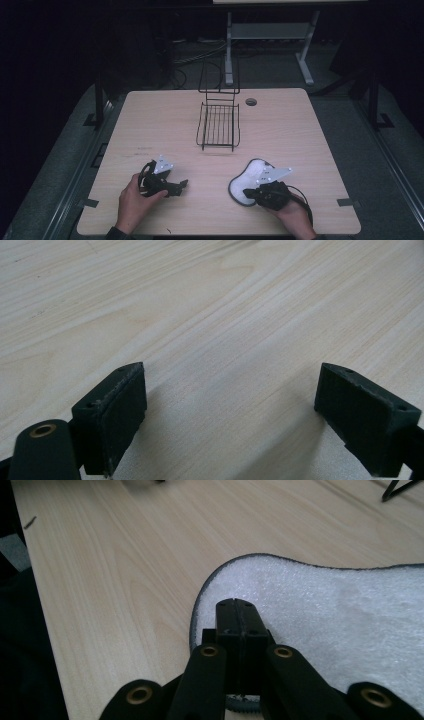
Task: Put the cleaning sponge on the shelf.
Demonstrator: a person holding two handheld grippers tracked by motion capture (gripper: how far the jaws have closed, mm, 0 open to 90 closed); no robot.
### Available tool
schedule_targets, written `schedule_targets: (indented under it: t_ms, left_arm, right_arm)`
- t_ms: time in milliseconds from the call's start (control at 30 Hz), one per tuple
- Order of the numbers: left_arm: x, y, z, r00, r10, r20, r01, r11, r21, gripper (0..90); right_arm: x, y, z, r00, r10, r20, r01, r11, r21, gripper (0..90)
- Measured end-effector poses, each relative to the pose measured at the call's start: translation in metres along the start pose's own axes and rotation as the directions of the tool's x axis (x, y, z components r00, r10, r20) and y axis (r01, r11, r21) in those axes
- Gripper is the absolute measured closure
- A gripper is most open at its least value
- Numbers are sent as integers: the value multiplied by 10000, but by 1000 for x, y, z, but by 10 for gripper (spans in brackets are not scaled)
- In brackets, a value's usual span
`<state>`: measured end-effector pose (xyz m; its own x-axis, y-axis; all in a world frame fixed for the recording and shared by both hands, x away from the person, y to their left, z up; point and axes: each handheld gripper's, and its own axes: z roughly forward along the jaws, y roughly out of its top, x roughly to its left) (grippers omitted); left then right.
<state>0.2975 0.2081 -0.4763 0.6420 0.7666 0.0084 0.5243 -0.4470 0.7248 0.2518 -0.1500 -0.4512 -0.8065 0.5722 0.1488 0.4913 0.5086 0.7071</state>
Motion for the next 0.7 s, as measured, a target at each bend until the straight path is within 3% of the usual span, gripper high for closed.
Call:
schedule_targets:
  t_ms: [467, 700]
  left_arm:
    - [0, 0, 0, 10000, 0, -2, 0, 10000, -5, 125]
    - [0, 0, 0, 10000, 1, -3, -1, 10000, -5, 125]
  right_arm:
    - [-4, -5, -3, 9998, -22, 220, 19, 9999, 144, 900]
    - [-12, -13, -13, 9983, 302, 498, -313, 9993, 221, 900]
